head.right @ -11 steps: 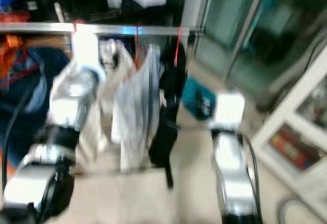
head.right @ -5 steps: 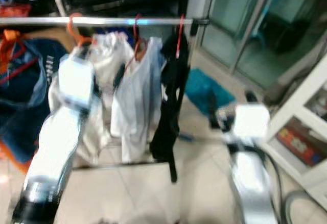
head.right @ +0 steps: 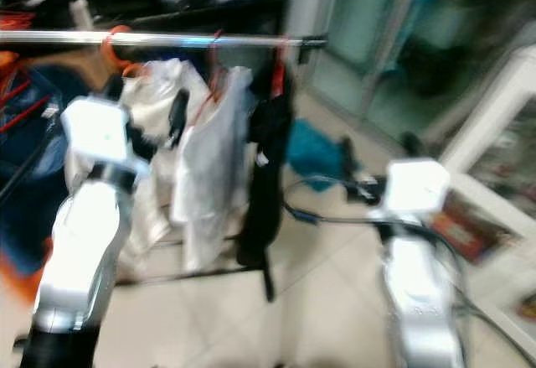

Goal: Hang hanger

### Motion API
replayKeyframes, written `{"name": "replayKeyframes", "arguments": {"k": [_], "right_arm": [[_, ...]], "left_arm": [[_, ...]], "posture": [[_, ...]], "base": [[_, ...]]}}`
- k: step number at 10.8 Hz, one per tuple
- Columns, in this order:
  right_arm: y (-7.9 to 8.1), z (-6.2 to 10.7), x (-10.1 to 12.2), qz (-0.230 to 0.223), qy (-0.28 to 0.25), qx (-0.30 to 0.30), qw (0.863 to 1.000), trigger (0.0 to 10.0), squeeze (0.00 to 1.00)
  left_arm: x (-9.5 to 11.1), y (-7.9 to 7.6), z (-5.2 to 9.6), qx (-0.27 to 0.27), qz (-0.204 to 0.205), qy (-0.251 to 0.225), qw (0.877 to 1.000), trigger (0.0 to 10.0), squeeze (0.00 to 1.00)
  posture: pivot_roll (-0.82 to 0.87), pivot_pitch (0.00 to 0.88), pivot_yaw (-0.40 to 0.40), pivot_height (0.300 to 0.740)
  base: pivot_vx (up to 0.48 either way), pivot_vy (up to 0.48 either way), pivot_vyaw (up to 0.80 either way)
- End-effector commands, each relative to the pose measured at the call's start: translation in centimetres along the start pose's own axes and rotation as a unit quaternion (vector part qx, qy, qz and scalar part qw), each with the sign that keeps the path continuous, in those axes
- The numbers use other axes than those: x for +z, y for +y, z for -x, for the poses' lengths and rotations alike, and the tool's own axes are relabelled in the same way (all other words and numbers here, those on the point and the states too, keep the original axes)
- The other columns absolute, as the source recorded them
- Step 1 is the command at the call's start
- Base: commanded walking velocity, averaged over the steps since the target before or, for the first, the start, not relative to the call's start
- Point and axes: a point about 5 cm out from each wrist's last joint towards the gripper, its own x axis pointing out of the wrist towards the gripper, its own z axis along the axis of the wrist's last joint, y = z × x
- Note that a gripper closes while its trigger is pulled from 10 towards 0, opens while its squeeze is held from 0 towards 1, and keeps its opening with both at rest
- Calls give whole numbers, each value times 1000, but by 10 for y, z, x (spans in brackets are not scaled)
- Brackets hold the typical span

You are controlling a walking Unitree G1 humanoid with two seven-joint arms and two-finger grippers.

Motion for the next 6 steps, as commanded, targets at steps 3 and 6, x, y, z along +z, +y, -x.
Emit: {"name": "replayKeyframes", "arguments": {"k": [3, 6], "right_arm": [[10, -14, -8, -7, 7, 7, 1000, 10000, 0], [16, -18, -12, -12, 9, 9, 1000, 10000, 0]], "left_arm": [[-4, -5, -2, -17, 1, 12, 1000, 10000, 0], [-3, -18, -12, -62, -5, 4, 998, 10000, 0]], "posture": [[-62, 0, -43, 740], [-66, 0, -33, 740]], "base": [[480, 0, 0], [480, 0, 0]]}}
